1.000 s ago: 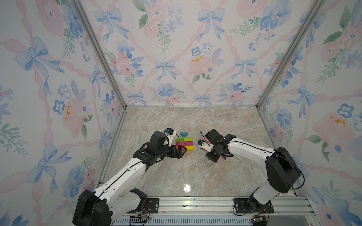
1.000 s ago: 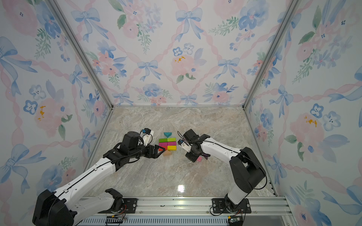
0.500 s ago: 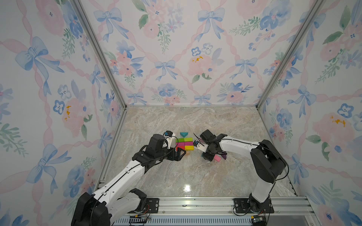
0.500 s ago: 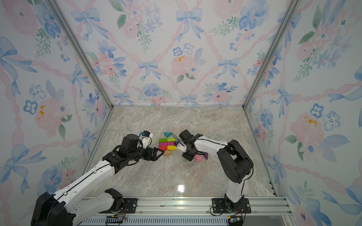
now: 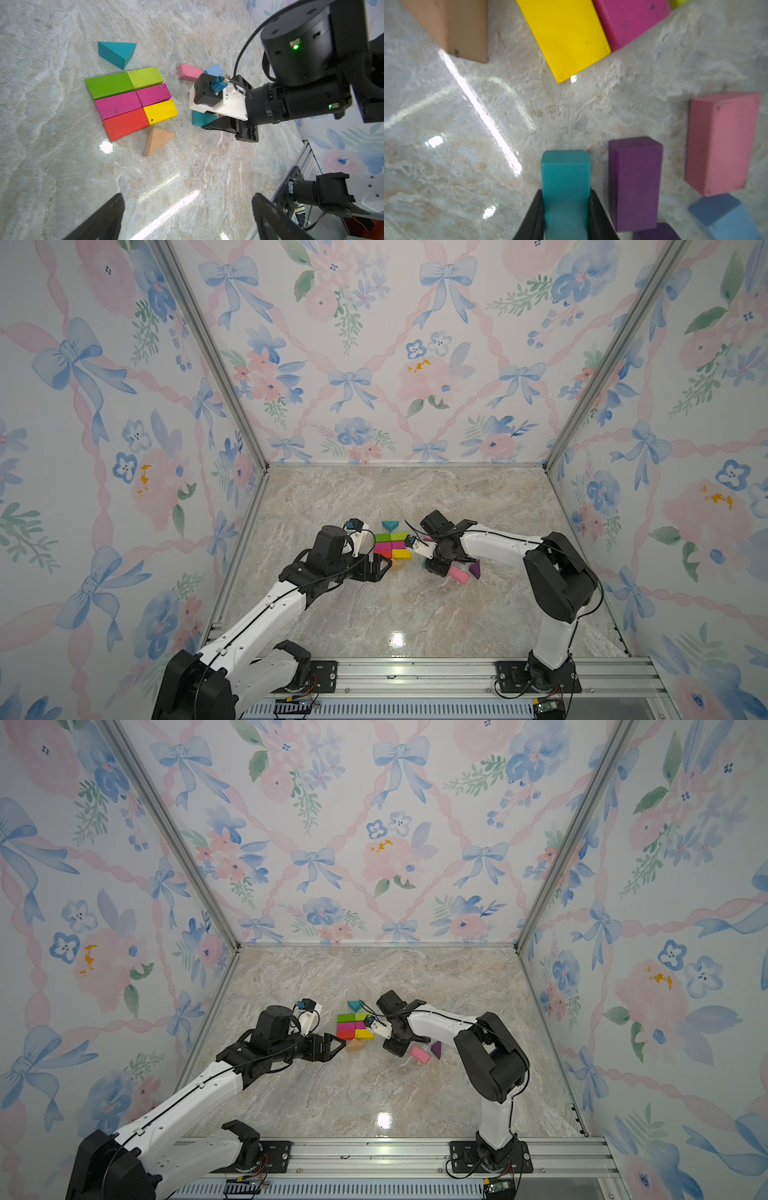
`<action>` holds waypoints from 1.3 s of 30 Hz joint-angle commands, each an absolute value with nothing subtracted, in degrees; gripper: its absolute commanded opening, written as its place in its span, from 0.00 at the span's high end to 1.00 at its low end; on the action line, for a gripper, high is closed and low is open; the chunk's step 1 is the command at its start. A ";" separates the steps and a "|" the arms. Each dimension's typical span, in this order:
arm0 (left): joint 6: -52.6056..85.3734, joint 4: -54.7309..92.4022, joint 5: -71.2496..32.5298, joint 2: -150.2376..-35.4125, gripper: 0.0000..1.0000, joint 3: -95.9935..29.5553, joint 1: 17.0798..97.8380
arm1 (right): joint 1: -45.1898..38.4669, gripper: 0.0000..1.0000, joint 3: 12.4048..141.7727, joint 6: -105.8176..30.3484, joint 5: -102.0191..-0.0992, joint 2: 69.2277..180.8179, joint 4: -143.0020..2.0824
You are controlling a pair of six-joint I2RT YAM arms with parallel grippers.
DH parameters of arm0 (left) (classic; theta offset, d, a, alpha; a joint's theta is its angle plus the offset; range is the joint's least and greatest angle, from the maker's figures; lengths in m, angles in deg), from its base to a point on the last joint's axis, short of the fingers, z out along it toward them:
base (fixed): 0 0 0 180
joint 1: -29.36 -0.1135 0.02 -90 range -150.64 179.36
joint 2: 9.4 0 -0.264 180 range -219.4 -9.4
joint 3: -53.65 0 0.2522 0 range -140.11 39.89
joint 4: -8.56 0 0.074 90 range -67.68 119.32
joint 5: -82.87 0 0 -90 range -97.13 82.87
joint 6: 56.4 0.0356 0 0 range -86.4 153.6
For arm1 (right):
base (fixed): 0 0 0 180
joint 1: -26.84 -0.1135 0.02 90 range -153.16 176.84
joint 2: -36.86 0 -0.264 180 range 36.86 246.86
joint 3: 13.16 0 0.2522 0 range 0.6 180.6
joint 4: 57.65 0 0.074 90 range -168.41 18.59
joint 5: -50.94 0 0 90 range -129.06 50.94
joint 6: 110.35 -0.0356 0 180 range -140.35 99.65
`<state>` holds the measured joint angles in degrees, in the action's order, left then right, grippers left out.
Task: Assemble a piece of candy with building blocks
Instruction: Place the building block at the center of the board, then assemble the building block at the center of the board.
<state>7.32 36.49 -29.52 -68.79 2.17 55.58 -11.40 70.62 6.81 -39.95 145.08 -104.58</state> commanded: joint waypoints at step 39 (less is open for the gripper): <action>5.24 36.05 -30.77 -64.14 0.02 2.18 55.02 | -11.59 0.38 62.25 -18.98 -49.28 131.96 -104.92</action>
<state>5.86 36.49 -30.18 -64.92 2.06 55.45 -10.87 64.87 -8.56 -43.92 132.10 -106.04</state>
